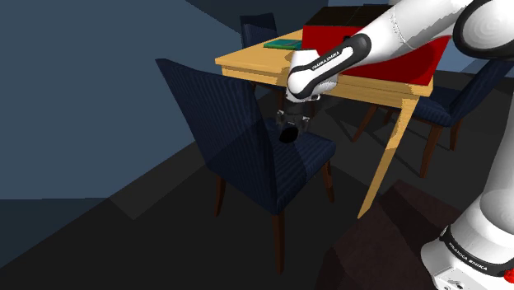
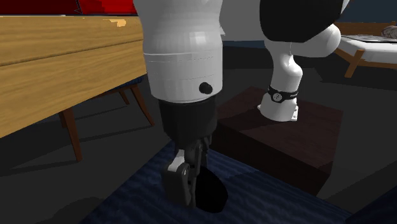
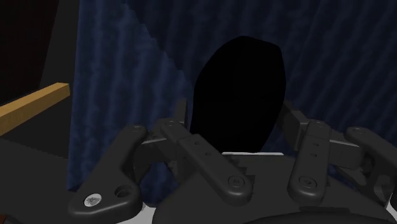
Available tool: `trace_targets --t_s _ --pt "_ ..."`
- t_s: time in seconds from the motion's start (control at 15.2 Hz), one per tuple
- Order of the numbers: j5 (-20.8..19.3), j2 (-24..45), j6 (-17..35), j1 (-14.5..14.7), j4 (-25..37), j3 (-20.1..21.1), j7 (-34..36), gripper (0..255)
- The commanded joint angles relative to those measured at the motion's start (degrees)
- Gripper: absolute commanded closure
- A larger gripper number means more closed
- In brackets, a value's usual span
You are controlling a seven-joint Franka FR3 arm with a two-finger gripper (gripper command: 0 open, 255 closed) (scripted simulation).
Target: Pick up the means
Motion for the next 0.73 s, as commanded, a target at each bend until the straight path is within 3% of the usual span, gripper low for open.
trace_targets --t_s 0.0,0.66 --pt "0.06 -0.71 -1.34 -0.07 0.63 0.02 0.02 255" --pt "0.33 -3.68 -6.77 -0.25 3.12 0.14 0.28 255"
